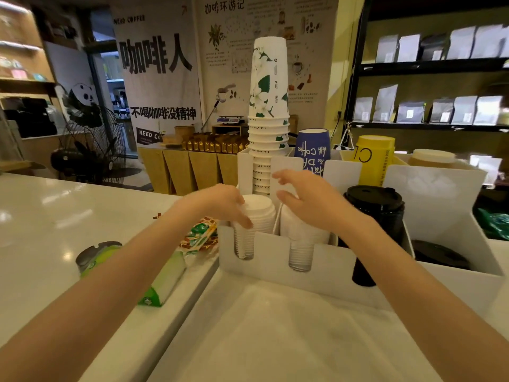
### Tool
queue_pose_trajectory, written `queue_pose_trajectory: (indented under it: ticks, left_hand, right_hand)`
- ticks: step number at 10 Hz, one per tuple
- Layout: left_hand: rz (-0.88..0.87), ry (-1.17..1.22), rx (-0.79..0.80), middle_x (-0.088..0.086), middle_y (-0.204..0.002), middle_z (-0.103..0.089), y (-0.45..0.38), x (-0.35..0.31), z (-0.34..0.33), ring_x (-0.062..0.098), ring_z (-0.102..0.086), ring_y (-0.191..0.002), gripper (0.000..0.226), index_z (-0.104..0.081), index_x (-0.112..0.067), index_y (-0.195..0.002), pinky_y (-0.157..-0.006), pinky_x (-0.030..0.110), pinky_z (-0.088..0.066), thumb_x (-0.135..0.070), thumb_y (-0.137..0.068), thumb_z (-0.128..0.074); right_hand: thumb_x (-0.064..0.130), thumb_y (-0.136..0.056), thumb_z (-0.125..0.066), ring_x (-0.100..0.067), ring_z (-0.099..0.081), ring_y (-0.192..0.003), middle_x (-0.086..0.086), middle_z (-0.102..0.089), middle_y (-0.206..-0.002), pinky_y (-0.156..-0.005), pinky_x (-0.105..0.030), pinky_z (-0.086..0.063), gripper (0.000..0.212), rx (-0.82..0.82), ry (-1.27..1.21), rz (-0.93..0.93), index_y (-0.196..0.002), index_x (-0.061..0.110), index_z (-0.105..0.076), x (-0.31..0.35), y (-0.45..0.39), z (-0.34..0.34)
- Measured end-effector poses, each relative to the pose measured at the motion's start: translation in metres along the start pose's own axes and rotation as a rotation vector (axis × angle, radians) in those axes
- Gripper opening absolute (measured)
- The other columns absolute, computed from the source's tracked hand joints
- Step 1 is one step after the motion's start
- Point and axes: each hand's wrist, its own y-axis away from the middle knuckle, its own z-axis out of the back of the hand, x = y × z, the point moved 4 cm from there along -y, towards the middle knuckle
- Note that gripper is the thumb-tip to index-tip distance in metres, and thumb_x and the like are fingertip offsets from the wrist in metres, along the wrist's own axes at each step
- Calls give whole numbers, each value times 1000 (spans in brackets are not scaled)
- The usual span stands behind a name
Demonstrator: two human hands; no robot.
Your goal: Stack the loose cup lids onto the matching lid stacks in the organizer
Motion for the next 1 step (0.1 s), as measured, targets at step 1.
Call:
queue_pose_trajectory:
  ticks: [1]
  left_hand:
    - [-42,53,-67,7,-135,-47,2,-30,31,24,-43,-120,64,-41,-16,-128,-96,36,-35,-48,-75,-58]
  right_hand:
    - [26,-86,-54,0,-52,-103,9,-60,-116,-86,-14,-39,42,-292,-301,105,-126,28,-42,13,40,61]
